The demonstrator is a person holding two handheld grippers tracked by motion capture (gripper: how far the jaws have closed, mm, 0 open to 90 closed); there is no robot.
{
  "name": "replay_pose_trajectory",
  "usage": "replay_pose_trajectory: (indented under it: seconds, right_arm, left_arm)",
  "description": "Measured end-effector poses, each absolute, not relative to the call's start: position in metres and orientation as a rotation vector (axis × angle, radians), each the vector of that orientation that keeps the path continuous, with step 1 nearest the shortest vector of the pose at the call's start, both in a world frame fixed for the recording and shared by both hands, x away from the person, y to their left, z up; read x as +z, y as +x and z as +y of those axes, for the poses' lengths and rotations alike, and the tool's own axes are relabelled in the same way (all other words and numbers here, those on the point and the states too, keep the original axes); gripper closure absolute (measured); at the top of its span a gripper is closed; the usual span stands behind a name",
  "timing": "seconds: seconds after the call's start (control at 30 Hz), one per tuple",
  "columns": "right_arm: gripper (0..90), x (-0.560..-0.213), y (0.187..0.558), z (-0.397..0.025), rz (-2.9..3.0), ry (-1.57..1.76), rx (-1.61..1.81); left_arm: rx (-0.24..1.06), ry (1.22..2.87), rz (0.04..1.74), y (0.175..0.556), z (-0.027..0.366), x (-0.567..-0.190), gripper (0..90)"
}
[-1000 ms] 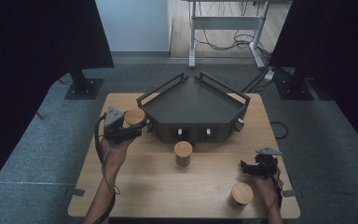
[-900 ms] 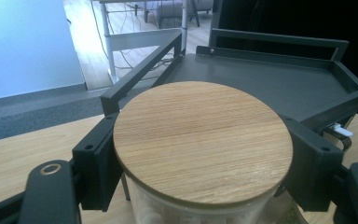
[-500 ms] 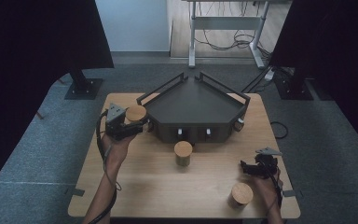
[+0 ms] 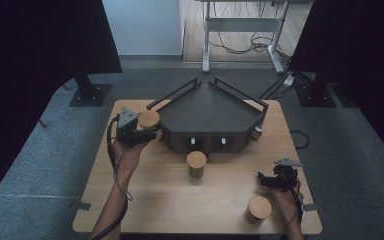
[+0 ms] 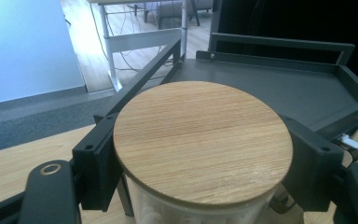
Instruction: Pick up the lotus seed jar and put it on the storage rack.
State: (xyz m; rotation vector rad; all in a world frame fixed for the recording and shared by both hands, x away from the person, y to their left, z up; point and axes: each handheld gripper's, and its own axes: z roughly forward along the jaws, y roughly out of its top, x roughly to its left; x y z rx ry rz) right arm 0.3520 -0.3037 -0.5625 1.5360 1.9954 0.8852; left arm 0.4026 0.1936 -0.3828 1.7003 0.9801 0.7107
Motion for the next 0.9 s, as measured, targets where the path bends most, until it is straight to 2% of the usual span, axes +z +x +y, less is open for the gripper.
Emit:
replay_pose_trajectory:
  seconds: [0.9]
  right_arm:
    - [6.1,-0.562,0.352,-0.304,1.997,1.535,0.885]
  left_arm:
    - [0.703,1.672,0.993,0.423,0.185,-0.379,23.9]
